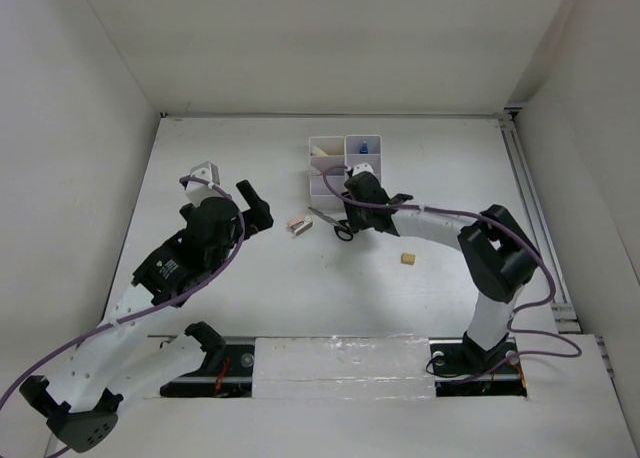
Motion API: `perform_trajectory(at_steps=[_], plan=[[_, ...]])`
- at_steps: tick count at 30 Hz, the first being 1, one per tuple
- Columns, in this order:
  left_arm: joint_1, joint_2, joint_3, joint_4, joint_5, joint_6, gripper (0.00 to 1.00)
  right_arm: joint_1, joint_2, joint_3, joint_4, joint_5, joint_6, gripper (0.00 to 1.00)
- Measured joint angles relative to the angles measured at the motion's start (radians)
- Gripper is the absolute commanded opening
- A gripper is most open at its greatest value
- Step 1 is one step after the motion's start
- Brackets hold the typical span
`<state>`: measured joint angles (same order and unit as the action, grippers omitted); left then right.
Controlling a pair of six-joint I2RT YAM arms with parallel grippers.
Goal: Sort the stationery into containers
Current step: Pick up the scissors from the center of the board.
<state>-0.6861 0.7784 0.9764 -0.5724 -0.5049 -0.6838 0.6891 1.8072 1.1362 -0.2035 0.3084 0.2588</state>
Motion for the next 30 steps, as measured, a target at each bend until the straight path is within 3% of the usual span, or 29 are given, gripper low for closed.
perform_trajectory(at_steps=[22, 26, 30], plan=[[0.0, -0.002, 0.0, 0.007, 0.007, 0.011, 1.0, -0.002, 0.087, 0.041, 0.004, -0.102, -0.061, 0.44], [0.0, -0.005, 0.0, 0.007, 0.007, 0.011, 1.0, 0.0, 0.087, 0.041, 0.004, -0.132, -0.072, 0.31], [0.0, -0.005, 0.0, 0.007, 0.007, 0.011, 1.0, 0.007, 0.087, 0.041, 0.004, -0.143, -0.081, 0.27]])
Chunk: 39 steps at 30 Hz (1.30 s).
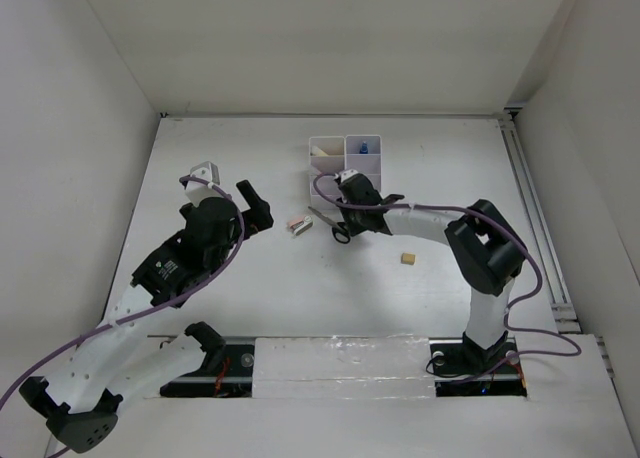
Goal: Sort the stationery into containers
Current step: Pick up the scissors from the center of the board.
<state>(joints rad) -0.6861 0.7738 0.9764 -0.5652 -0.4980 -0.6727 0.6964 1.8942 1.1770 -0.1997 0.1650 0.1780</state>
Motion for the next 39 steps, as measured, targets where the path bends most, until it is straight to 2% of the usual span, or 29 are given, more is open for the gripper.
perform_trajectory(at_steps=[3, 6, 9, 11, 13, 14, 28, 39], plan=[[0.0, 0.0, 0.0, 0.0, 0.0, 0.0, 1.0, 0.014, 0.0, 0.0, -0.001, -0.005, -0.01, 0.2], [0.0, 0.0, 0.0, 0.0, 0.0, 0.0, 1.0, 0.031, 0.0, 0.0, -0.001, -0.01, -0.017, 0.19], [0.0, 0.0, 0.0, 0.0, 0.0, 0.0, 1.0, 0.042, 0.0, 0.0, -0.001, -0.018, -0.023, 0.13], [0.0, 0.0, 0.0, 0.0, 0.0, 0.0, 1.0, 0.046, 0.0, 0.0, 0.0, -0.022, -0.026, 0.07], [0.0, -0.001, 0.0, 0.0, 0.0, 0.0, 1.0, 0.05, 0.0, -0.001, 0.0, -0.024, -0.029, 0.05], [0.0, -0.003, 0.0, 0.0, 0.0, 0.0, 1.0, 0.051, 0.0, -0.002, 0.001, -0.025, -0.029, 0.0], [0.0, -0.019, 0.0, 0.0, -0.003, 0.0, 1.0, 0.074, -0.009, -0.006, 0.002, -0.039, -0.014, 0.0], [0.0, -0.021, 0.0, 0.0, -0.003, 0.0, 1.0, 0.108, -0.177, -0.055, -0.014, -0.018, 0.037, 0.0]])
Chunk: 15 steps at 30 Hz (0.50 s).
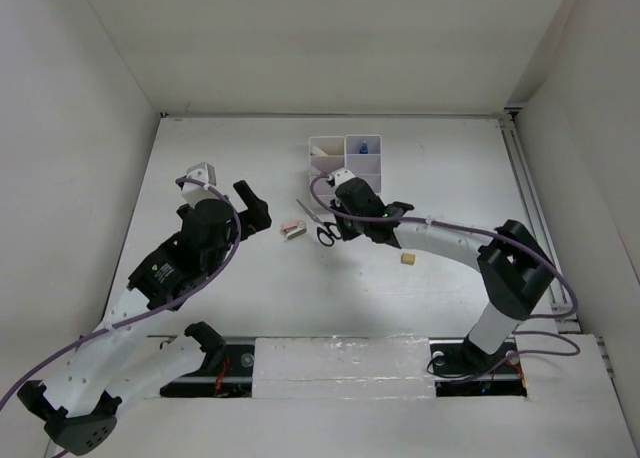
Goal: Sort the stationery into containers
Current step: Pick up the scissors from the center of the board, then place the scissors in the storage box.
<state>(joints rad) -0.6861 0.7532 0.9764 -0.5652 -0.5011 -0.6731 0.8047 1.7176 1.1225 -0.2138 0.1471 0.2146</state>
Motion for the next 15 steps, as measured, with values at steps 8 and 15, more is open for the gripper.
perform_trajectory(at_steps=[8, 15], plan=[[0.0, 0.0, -0.004, 0.022, 0.032, -0.014, 1.0, 0.05, -0.16, 0.0, -0.049, 0.056, 0.025, 0.0], [0.0, -0.01, -0.153, 0.275, 0.217, -0.071, 0.98, 0.134, -0.381, -0.012, -0.064, 0.063, 0.079, 0.0]])
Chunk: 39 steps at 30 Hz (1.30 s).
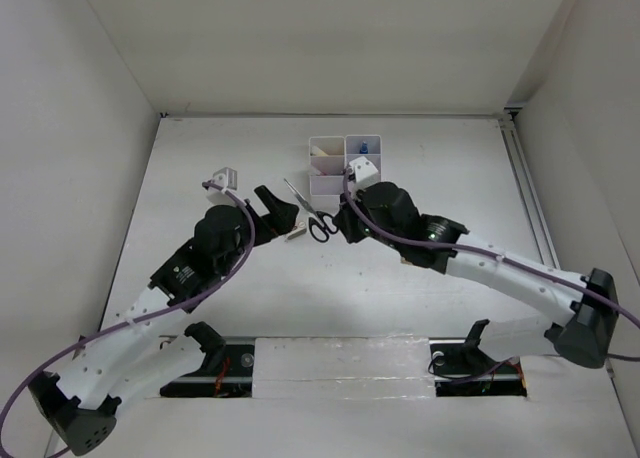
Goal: Sort the stationery into containers
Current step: Place the scissors in the storage box.
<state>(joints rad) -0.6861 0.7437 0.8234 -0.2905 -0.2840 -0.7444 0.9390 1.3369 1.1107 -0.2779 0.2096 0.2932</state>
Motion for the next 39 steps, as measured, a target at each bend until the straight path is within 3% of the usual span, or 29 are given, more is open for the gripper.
perform_trajectory(at_steps=[6, 15, 20, 30, 34, 39], plan=[[0.0, 0.027, -0.078, 0.188, 0.12, -0.02, 0.89, 0.043, -0.129, -0.002, 0.0, -0.014, 0.022, 0.0], [0.0, 0.026, -0.121, 0.386, 0.21, -0.019, 0.74, 0.054, -0.132, -0.002, 0.0, -0.016, 0.037, 0.0], [0.0, 0.025, -0.136, 0.431, 0.241, -0.019, 0.74, 0.062, -0.132, -0.002, 0.001, 0.021, 0.056, 0.0], [0.0, -0.031, -0.146, 0.418, 0.256, -0.024, 0.84, 0.075, -0.11, -0.002, -0.003, 0.118, 0.098, 0.0], [0.0, -0.055, -0.164, 0.428, 0.25, -0.023, 0.84, 0.075, -0.097, -0.002, -0.002, 0.111, 0.1, 0.0], [0.0, -0.028, -0.178, 0.443, 0.25, -0.013, 0.77, 0.076, -0.088, -0.002, 0.0, 0.076, 0.099, 0.0]])
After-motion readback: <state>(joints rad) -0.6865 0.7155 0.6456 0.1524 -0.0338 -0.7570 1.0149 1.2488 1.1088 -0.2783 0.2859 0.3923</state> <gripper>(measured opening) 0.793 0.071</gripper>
